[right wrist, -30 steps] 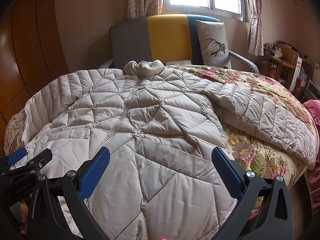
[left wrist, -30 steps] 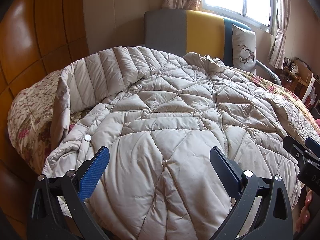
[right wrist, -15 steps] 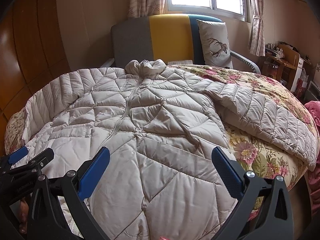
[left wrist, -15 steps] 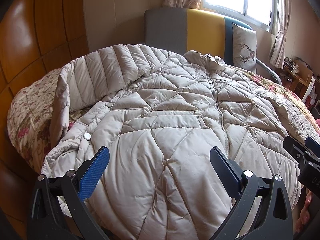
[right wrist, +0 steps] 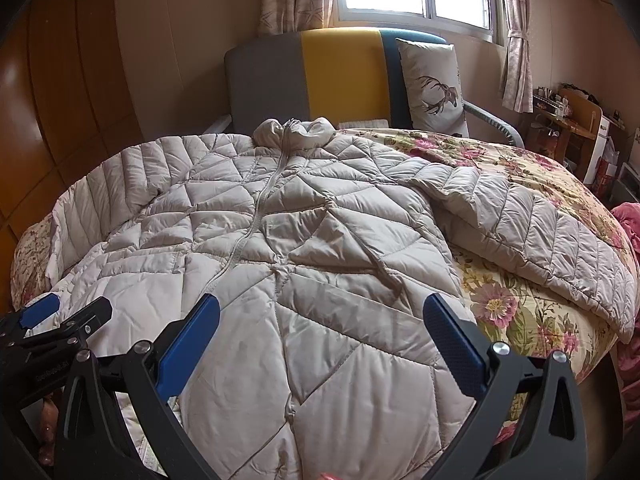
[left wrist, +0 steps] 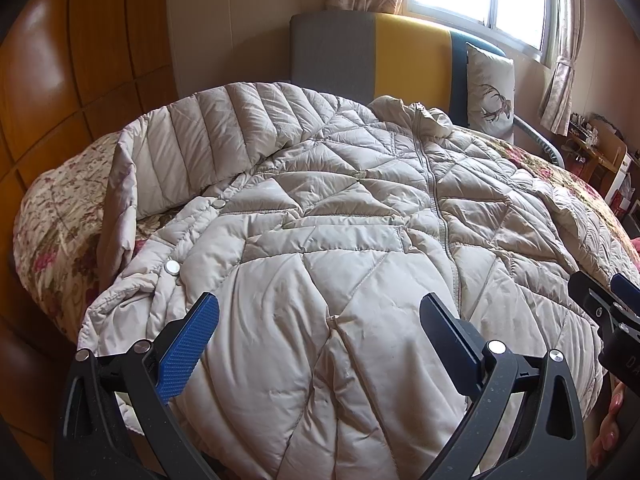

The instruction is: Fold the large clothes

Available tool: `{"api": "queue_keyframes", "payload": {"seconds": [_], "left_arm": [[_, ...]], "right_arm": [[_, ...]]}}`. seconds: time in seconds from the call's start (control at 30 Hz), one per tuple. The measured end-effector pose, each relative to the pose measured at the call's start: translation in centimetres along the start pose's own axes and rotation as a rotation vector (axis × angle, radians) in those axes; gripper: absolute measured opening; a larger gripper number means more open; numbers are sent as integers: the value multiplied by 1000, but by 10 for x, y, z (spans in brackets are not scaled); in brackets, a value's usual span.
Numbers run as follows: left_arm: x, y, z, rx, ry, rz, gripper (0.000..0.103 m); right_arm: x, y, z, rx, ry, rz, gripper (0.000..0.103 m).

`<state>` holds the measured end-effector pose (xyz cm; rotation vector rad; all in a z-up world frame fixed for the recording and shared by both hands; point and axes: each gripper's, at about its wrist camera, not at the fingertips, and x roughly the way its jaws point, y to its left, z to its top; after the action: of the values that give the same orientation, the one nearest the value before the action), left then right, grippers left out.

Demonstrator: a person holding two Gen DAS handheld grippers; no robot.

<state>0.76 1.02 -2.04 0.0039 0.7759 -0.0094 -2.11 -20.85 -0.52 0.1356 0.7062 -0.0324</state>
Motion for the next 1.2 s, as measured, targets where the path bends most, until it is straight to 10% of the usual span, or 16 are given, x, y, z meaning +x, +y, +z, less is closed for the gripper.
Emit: {"api": "queue_keyframes", "payload": {"seconds": [0.63, 0.9, 1.03, 1.2], "left_arm": [[4, 3, 5, -1, 33, -7, 99], [10, 39, 19, -123, 54, -228, 99], [11, 70, 30, -167, -8, -165, 99], [24, 110, 37, -128, -46, 96, 99]], "right_arm": [[-3, -3, 5, -30, -57, 33, 101], [8, -39, 15, 13, -18, -7, 101], [26, -80, 11, 77, 67, 15, 101], [64, -127, -4, 237, 245, 109, 101]]}}
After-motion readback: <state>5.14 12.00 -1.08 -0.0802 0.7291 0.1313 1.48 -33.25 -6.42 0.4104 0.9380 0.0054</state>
